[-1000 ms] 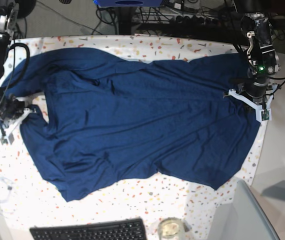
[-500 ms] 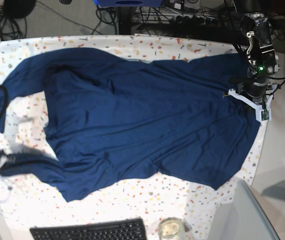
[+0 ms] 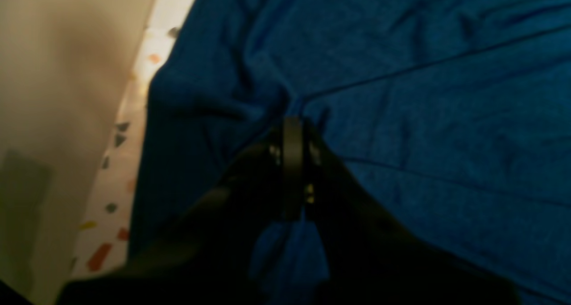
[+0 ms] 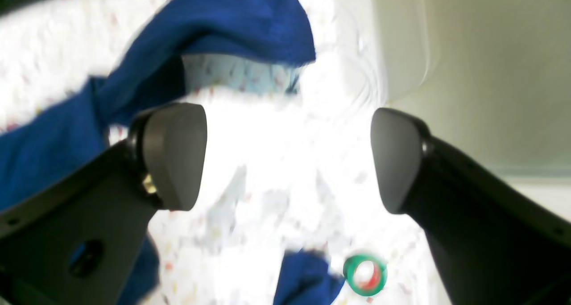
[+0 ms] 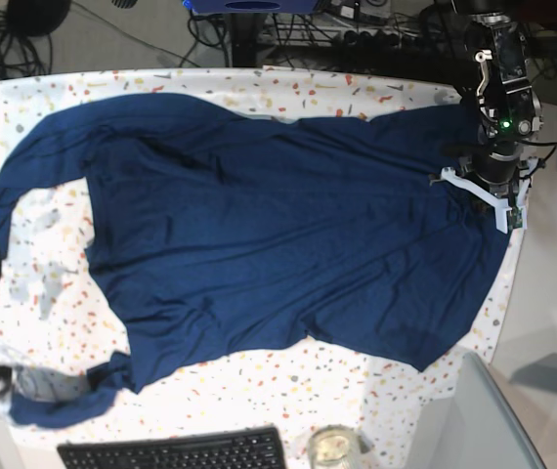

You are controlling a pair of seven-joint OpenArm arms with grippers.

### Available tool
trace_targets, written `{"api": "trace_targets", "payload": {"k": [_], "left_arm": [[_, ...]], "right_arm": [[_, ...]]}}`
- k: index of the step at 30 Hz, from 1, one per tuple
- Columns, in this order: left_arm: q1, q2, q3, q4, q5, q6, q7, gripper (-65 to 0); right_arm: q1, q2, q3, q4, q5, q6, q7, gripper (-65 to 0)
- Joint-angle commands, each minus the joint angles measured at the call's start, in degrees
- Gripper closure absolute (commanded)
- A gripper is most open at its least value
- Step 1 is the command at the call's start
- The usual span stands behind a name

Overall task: Layout the t-shirt on the table in an organized manner, then fold the t-shirt properly
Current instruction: 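Drag the sleeve fabric outward with the right gripper to spread it, then pull the shirt shoulder edges apart with both grippers to smooth it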

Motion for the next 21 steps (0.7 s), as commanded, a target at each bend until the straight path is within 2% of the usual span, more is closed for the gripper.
{"api": "trace_targets", "payload": {"k": [1, 4, 6, 8, 11, 12, 13, 15, 17, 21], "left_arm": [[-0.4, -0.6, -0.2, 2.1, -0.1, 0.2, -1.5, 0.0], [0.3, -0.6, -0.2, 3.8, -0.1, 0.2, -1.5, 0.0], [0.5, -0.6, -0.2, 4.2, -0.1, 0.2, -1.5, 0.0], [0.5, -0.6, -0.2, 4.4, -0.1, 0.2, -1.5, 0.0], [1.7, -0.3, -0.1, 4.5, -0.1, 0.2, -1.4, 0.0], [2.5, 0.2, -0.1, 4.9, -0.1, 0.1, -1.4, 0.0], [3.4, 0.7, -0.2, 6.1, -0.1, 0.0, -1.4, 0.0], [6.5, 1.2, -0.2, 8.3, -0.1, 0.0, -1.8, 0.0], [9.4, 1.3, -0.2, 10.1, -0.1, 0.0, -1.9, 0.0], [13.8, 1.4, -0.2, 11.5, -0.7, 0.0, -2.0, 0.0]], "right_arm": [[-1.9, 0.7, 0.3, 3.6, 0.6, 0.8, 0.5, -50.3], [-12.2, -1.9, 0.3, 13.4, 0.6, 4.6, 0.1, -49.4], [-16.6, -4.0, 0.3, 17.5, 0.6, 6.4, -2.3, -49.5], [-18.4, -6.4, 0.3, 19.0, 0.6, 7.9, -4.7, -49.1], [-20.7, -9.2, 0.0, 19.1, 0.5, 9.3, -4.4, -47.4], [-21.3, -9.8, -0.2, 19.2, 0.5, 9.3, -4.0, -43.8], [-21.7, -10.2, -0.2, 19.4, 0.5, 9.8, -4.0, -36.8], [-21.8, -11.3, -0.2, 19.1, 0.5, 10.4, -4.0, -16.7], [-21.8, -11.9, -0.2, 18.4, 0.4, 10.4, -3.9, 0.0], [-19.5, -12.4, -0.2, 10.8, 0.4, 10.4, -3.6, -3.0]]}}
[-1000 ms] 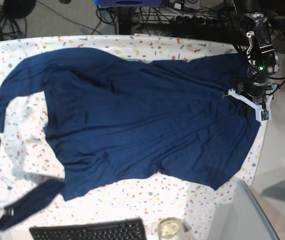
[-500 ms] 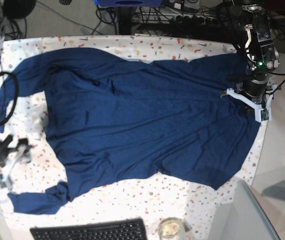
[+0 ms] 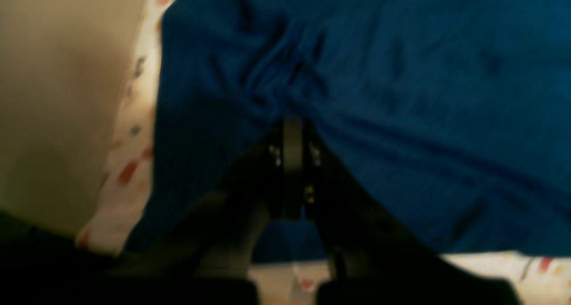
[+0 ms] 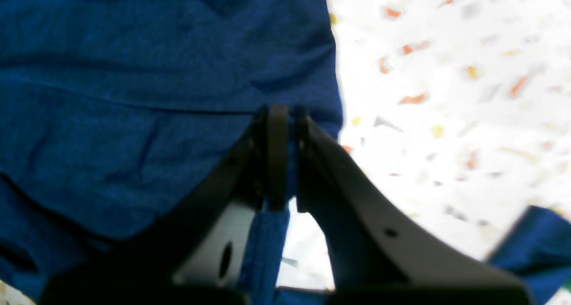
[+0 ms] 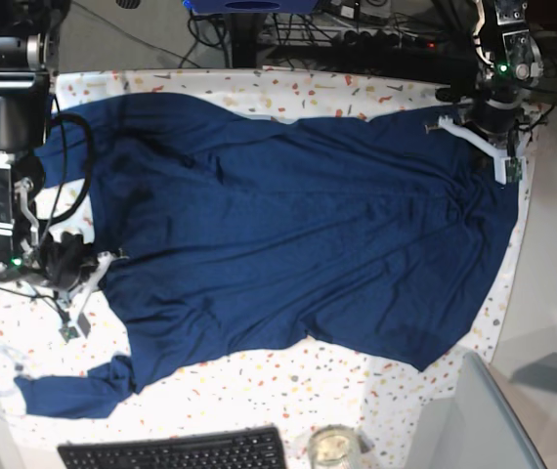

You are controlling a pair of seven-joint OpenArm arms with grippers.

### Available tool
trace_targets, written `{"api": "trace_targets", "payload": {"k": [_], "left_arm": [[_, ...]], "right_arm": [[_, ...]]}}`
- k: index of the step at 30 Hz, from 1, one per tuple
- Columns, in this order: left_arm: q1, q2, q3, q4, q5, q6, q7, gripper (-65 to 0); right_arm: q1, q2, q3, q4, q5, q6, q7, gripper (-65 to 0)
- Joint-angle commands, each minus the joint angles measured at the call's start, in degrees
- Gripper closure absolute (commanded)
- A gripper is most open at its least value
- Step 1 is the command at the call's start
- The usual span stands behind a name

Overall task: Layout the t-shirt on the table in an organized manner, then fold the t-shirt properly
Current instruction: 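Pull the shirt shoulder edges apart with both grippers to smooth it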

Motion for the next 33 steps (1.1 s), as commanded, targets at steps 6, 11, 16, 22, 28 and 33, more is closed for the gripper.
{"api": "trace_targets", "payload": {"k": [6, 11, 16, 22, 28, 33], "left_arm": [[2.6, -0.7, -4.7, 0.4, -13.6, -0.1, -1.0, 0.0], [3.6, -0.7, -7.1, -0.5, -16.6, -0.1, -1.1, 0.0], [3.8, -0.7, -7.4, -0.2, -16.8, -0.2, -0.9, 0.0], [3.2, -0.5, -7.0, -0.1, -16.9, -0.2, -0.9, 0.0], [1.7, -0.3, -6.9, -0.1, -17.0, -0.2, -0.9, 0.0], [1.4, -0.2, -6.9, 2.2, -17.0, -0.2, -0.9, 0.0]], "right_arm": [[5.5, 1.3, 0.2, -14.0, 0.2, 2.5, 6.9, -1.2], [8.4, 3.4, 0.2, -22.3, 0.1, 2.1, 7.5, -0.9], [9.1, 6.7, 0.2, -25.7, 0.1, -0.3, 10.8, -0.9], [9.9, 10.8, 0.2, -27.1, 0.1, -3.6, 14.8, -1.1], [15.8, 13.3, 0.2, -30.7, 0.0, -3.6, 17.5, -1.4], [17.2, 13.5, 0.6, -24.9, 0.1, -3.2, 14.6, -0.9]]}}
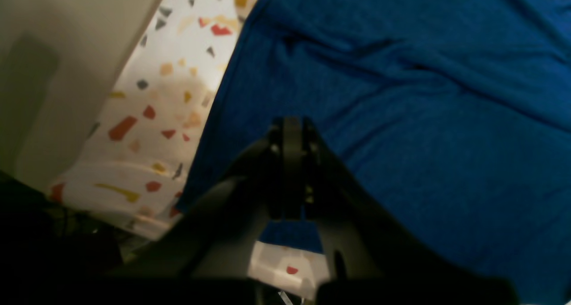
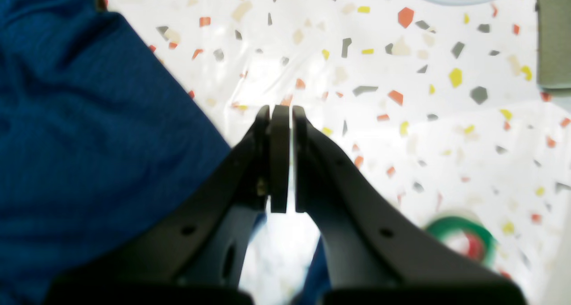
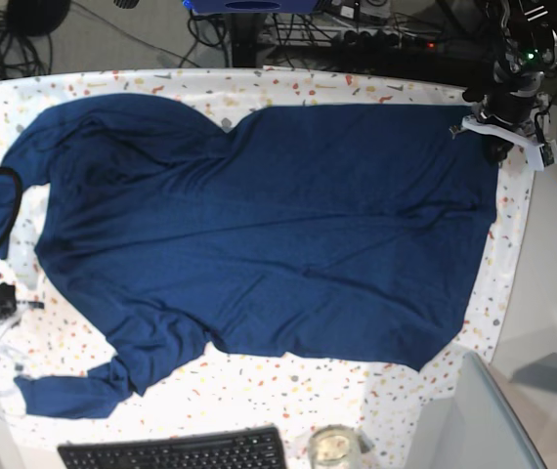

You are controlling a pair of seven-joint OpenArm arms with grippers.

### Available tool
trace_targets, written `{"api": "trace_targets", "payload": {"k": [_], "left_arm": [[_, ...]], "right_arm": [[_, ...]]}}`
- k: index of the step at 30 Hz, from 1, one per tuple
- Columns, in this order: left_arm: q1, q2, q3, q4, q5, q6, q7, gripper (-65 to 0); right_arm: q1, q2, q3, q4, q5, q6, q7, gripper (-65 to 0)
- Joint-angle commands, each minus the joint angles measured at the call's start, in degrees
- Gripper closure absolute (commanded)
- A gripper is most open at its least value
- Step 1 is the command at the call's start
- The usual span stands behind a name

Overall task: Layout the t-shirt on the table in an organized manner, then fold the t-shirt properly
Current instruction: 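Pull the shirt shoulder edges apart with both grippers to smooth it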

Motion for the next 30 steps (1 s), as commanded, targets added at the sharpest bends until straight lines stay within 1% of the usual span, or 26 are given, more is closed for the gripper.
{"api": "trace_targets", "payload": {"k": [1, 3, 5, 6, 8, 10, 12, 14, 17, 19, 22, 25, 30], "left_arm": [[0.1, -0.5, -0.2, 1.7, -0.5, -0.1, -1.4, 0.0], [0.1, -1.0, -0.6, 1.8, -0.5, -0.1, -1.4, 0.0], [-0.2, -1.1, -0.8, 1.9, -0.5, -0.1, -1.4, 0.0], [-0.6, -1.1, -0.8, 2.0, -0.5, -0.1, -1.4, 0.0], [-0.9, -1.1, -0.6, 1.9, -0.5, -0.1, -1.4, 0.0], [-1.1, -1.1, -0.6, 1.9, -0.5, -0.1, -1.4, 0.0], [-1.1, -1.1, -0.8, 1.9, -0.5, -0.1, -1.4, 0.0], [-1.1, -1.1, -0.8, 1.9, -0.5, -0.1, -1.4, 0.0], [-1.1, -1.3, -1.0, 1.7, -0.5, -0.1, -1.6, 0.0], [-0.9, -2.2, -1.0, 1.7, -0.5, -0.1, -1.6, 0.0], [-0.8, -2.3, -1.0, 1.7, -0.5, -0.1, -1.6, 0.0], [-0.6, -2.3, -1.0, 1.7, -0.5, -0.1, -1.7, 0.0], [-0.5, -2.3, -1.0, 1.7, -0.5, -0.1, -1.7, 0.0]], "right_arm": [[0.7, 1.4, 0.5, 5.4, 0.5, 0.3, -2.6, -0.8], [-4.3, 2.0, 0.6, 16.2, 0.6, 0.3, -11.8, -0.8], [-10.1, 1.9, 0.6, 24.8, 0.6, -0.2, -16.6, -0.8], [-13.3, 1.8, 0.7, 28.4, 0.6, -0.3, -17.4, -0.8], [-19.2, 1.7, 1.1, 33.5, 0.6, -0.4, -17.3, -0.9], [-23.9, -0.5, 5.9, 37.0, 0.6, -1.8, -17.3, -1.2], [-28.5, -3.6, 12.2, 41.2, 0.6, -1.8, -17.3, -1.5], [-31.5, -5.3, 16.0, 44.6, 0.6, -1.7, -17.3, -1.7], [-33.0, -5.7, 16.2, 44.5, 0.6, -1.7, -17.0, -1.7], [-33.0, -5.7, 16.2, 40.8, 0.6, -1.7, -14.4, -1.7], [-32.8, -5.7, 16.2, 34.6, 0.6, -1.7, -10.6, -1.2], [-33.6, -5.7, 16.2, 32.0, 0.6, -1.7, -10.0, -0.9], [-37.5, -5.5, 16.9, 30.3, 0.5, -2.0, -10.1, -0.8]]}}
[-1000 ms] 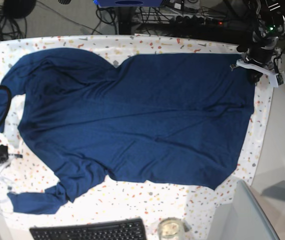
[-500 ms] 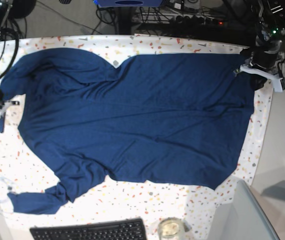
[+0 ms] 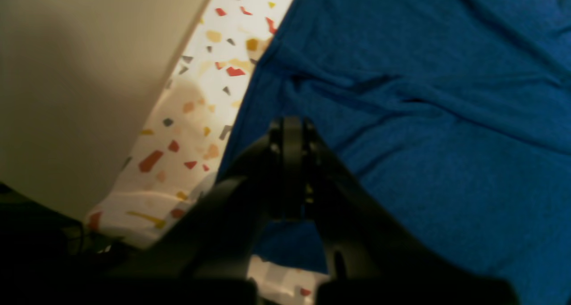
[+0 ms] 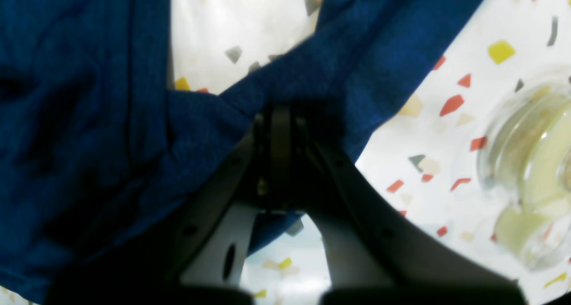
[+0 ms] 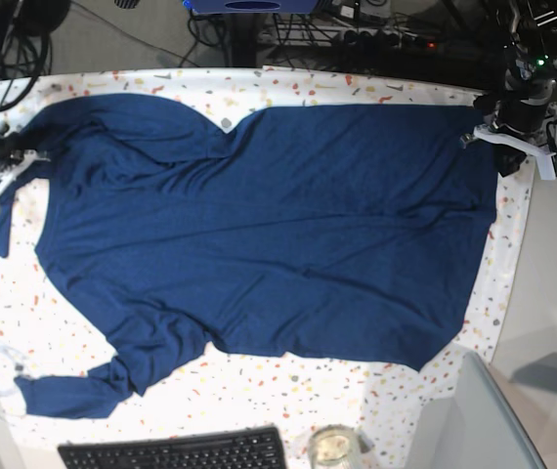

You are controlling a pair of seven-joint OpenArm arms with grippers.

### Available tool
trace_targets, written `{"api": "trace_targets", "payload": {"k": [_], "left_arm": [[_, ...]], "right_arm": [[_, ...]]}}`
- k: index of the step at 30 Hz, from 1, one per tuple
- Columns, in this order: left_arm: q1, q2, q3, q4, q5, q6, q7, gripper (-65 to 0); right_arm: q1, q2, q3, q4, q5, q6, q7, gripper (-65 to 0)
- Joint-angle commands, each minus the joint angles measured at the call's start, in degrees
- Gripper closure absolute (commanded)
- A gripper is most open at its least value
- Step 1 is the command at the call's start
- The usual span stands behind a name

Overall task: Layout the t-shirt on the table in an organized manner, then fold the t-shirt properly
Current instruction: 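Pull the shirt shoulder edges apart with both grippers to smooth it, then release the shirt and raise both grippers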

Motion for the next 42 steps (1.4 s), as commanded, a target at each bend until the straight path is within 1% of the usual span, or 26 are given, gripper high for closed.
{"api": "trace_targets", "payload": {"k": [1, 6, 10, 12, 15, 18, 19, 21, 24, 26, 28, 30, 32, 35, 38, 42], "left_arm": [[0.2, -0.6, -0.3, 0.9, -0.4, 0.0, -1.5, 0.0], [0.2, -0.3, -4.0, 0.9, -0.4, 0.0, -1.2, 0.0], [0.2, -0.4, -5.1, 0.9, -0.4, 0.0, -1.2, 0.0], [0.2, -0.4, -5.1, 0.9, -0.4, 0.0, -1.2, 0.0], [0.1, -0.4, -5.0, 0.9, -0.4, 0.0, -1.2, 0.0], [-0.7, -0.2, -4.2, 0.9, -0.4, 0.0, -1.2, 0.0], [-1.8, -0.2, -2.8, 0.8, -0.4, 0.0, -1.2, 0.0], [-3.3, -0.5, 0.0, 0.0, -0.1, 0.0, -1.2, 0.0], [-6.2, -0.6, 2.8, -2.9, 0.0, 0.0, -1.2, 0.0], [-6.7, -0.6, 3.4, -3.8, 0.0, 0.0, -1.2, 0.0], [-6.0, -0.4, 3.3, -4.0, 0.0, 0.0, -1.2, 0.0], [-4.1, -0.6, 3.1, -4.1, 0.0, 0.0, -1.2, 0.0], [-2.6, -0.6, 2.7, -4.1, 0.0, 0.0, -1.3, 0.0], [0.2, -2.4, 2.6, -4.1, -0.2, 0.0, -1.5, 0.0], [2.2, -3.1, 2.5, -4.1, -0.2, 0.0, -1.6, 0.0], [3.5, -3.2, -0.3, -4.0, -0.3, 0.0, -1.4, 0.0]], "right_arm": [[-1.0, 1.1, 0.9, 0.7, -0.9, -0.4, -1.4, -0.8], [-4.9, 1.1, 7.0, 1.2, -0.9, -0.5, -1.5, -0.8], [-5.7, 1.1, 8.4, 2.9, -1.0, -0.5, -1.6, -0.8], [-6.8, 1.1, 8.4, 6.8, -1.0, -0.6, -2.4, -0.8], [-7.5, 0.5, 8.4, 16.5, -0.9, -0.5, -6.8, -0.8], [-7.1, -2.0, 7.9, 24.5, -0.8, -0.1, -9.5, -0.9], [-6.6, -2.4, 7.4, 26.1, -0.8, 0.0, -9.8, -1.1], [-3.6, -2.4, 2.5, 26.4, -0.8, 0.0, -10.0, -1.1], [1.9, -2.2, -6.5, 20.3, -0.8, 0.0, -10.0, -0.8], [4.7, -2.4, -10.0, 16.3, -0.8, 0.0, -9.7, -0.8], [6.9, -2.5, -12.0, 12.5, -0.8, 0.0, -9.5, -0.8], [8.9, -2.5, -13.3, 8.3, -0.8, 0.0, -9.1, -0.8], [10.4, -2.4, -13.3, 4.1, -0.8, 0.0, -7.3, -0.8], [12.8, -1.7, -13.4, -3.3, -0.9, 0.0, -4.7, -0.8], [14.2, 0.3, -13.2, -10.0, -0.9, 0.0, -2.7, -0.8], [14.3, 3.4, -12.8, -14.4, -0.9, 0.0, 0.6, -0.8]]}}
